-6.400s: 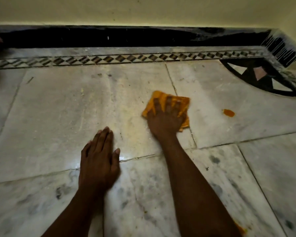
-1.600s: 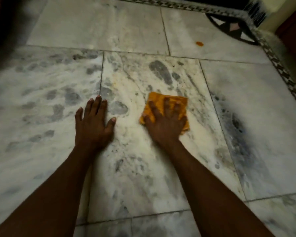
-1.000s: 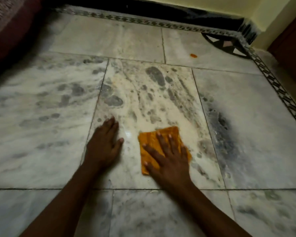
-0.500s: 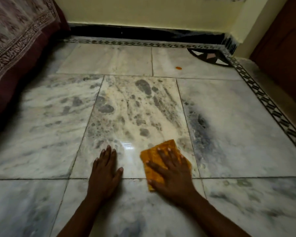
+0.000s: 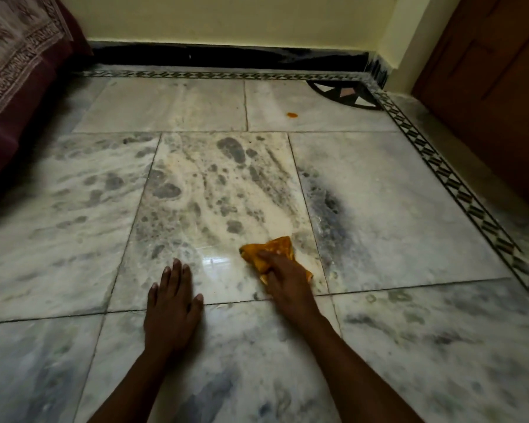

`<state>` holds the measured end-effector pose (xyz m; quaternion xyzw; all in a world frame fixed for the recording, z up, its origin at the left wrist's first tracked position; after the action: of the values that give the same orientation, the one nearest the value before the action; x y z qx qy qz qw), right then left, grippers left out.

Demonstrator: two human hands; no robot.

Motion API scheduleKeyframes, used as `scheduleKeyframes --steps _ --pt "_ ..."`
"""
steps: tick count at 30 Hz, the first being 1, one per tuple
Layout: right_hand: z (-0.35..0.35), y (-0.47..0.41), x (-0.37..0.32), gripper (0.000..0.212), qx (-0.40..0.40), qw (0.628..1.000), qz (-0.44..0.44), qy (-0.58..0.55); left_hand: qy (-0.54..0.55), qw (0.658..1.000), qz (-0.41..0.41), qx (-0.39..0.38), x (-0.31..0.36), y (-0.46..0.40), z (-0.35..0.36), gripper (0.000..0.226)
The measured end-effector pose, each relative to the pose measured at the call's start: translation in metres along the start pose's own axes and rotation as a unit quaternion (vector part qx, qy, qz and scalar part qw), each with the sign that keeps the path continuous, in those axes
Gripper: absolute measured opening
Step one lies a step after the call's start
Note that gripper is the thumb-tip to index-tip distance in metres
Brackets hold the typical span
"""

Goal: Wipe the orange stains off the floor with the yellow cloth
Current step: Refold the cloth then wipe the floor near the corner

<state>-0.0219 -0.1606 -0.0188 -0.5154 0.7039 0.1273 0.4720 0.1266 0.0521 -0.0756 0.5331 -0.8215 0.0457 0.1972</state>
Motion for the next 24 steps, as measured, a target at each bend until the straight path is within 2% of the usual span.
scheduleKeyframes --steps 3,6,7,8,10,11,13,16,17,19,22,24 --pt "-0.04 0.003 -0.004 0.04 0.15 0.964 0.094 -0.197 0.0 1.0 -0.008 0.012 0.004 0.004 -0.002 0.09" --pt "-0.078 0.006 0.007 0.036 0.256 0.882 0.187 -0.349 0.007 1.0 -0.006 0.011 0.003 0.003 -0.002 0.091" --pt "-0.092 0.011 0.015 0.032 0.275 0.87 0.21 -0.35 0.009 1.0 -0.005 0.005 0.002 0.002 -0.003 0.092" --pt "-0.105 0.018 0.03 0.026 0.287 0.879 0.23 -0.303 0.011 1.0 -0.006 -0.002 0.0 0.001 -0.002 0.092" --pt "-0.137 0.036 0.049 0.017 0.292 0.911 0.263 -0.126 0.016 1.0 -0.011 -0.012 0.0 0.0 -0.003 0.092" --pt "-0.148 0.044 0.055 0.024 0.295 0.912 0.278 -0.056 0.021 1.0 -0.019 -0.011 0.002 0.0 -0.003 0.089" --pt "-0.158 0.057 0.056 0.037 0.284 0.912 0.297 0.004 0.057 0.998 -0.034 0.008 0.015 0.004 -0.006 0.079" --pt "-0.161 0.068 0.06 0.036 0.245 0.915 0.318 0.042 0.137 0.986 0.056 0.071 0.066 0.024 -0.004 0.054" --pt "-0.161 0.073 0.062 0.044 0.251 0.911 0.326 0.038 0.161 0.979 0.105 0.064 0.091 0.035 0.001 0.049" --pt "-0.159 0.081 0.068 0.056 0.277 0.895 0.349 -0.01 0.185 0.961 0.204 0.005 0.146 0.055 0.012 0.051" --pt "-0.144 0.087 0.075 0.036 0.328 0.843 0.363 -0.225 0.116 0.942 0.306 -0.072 0.207 0.074 0.029 0.067" --pt "-0.137 0.093 0.072 0.022 0.329 0.827 0.359 -0.279 0.015 0.943 0.31 -0.123 0.226 0.074 0.039 0.071"
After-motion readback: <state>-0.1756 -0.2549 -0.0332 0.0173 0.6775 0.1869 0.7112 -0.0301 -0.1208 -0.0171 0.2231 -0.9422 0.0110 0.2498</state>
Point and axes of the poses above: each hand's wrist, its own y-axis away from the middle knuckle, its own z-axis out of the palm, x = y × z, the point moved 6 cm from there along -y, towards the middle knuckle, and after that the axes turned 15 degrees about -z, right-handed, at the moved point
